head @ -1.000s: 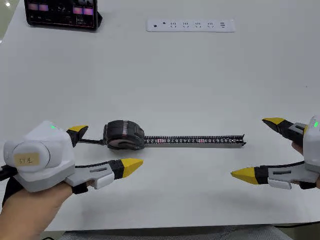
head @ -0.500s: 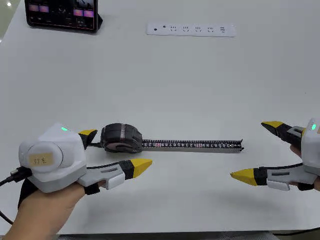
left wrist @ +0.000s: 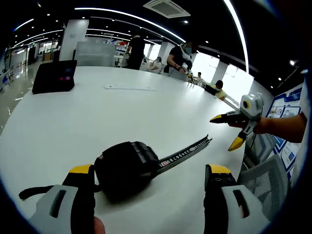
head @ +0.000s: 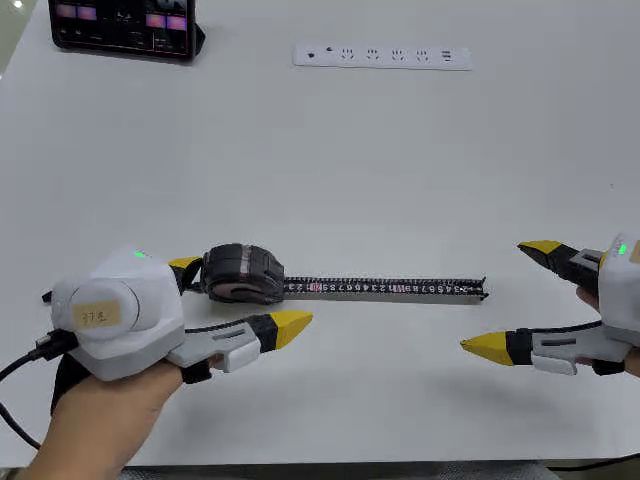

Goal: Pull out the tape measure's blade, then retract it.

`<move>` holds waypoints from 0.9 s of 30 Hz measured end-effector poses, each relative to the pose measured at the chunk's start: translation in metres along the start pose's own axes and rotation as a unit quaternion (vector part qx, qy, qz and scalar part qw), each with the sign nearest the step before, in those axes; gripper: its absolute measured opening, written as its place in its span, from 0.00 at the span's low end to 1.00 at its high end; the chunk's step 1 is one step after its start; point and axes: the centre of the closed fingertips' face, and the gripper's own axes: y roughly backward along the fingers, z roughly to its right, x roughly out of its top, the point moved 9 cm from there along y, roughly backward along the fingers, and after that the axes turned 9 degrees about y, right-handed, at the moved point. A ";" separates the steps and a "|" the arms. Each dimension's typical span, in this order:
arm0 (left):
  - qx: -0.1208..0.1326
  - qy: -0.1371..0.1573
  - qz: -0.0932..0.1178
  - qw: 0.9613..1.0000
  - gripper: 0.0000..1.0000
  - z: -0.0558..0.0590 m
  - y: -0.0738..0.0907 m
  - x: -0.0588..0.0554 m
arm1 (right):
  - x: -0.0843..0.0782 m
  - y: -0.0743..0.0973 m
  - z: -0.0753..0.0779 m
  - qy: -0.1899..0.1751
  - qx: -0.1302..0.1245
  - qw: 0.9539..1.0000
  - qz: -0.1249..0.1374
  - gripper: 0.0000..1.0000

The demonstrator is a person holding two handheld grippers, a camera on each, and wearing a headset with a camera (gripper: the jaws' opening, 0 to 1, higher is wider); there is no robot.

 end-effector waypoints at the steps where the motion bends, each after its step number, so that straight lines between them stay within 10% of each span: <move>1: 0.002 0.004 0.004 1.000 0.91 0.000 0.000 0.000 | 0.000 0.000 0.001 0.001 0.001 1.000 -0.001 0.88; 27: 0.081 0.039 0.018 0.996 0.74 -0.005 -0.014 0.000 | -0.003 -0.012 0.026 0.065 0.061 0.994 -0.063 0.60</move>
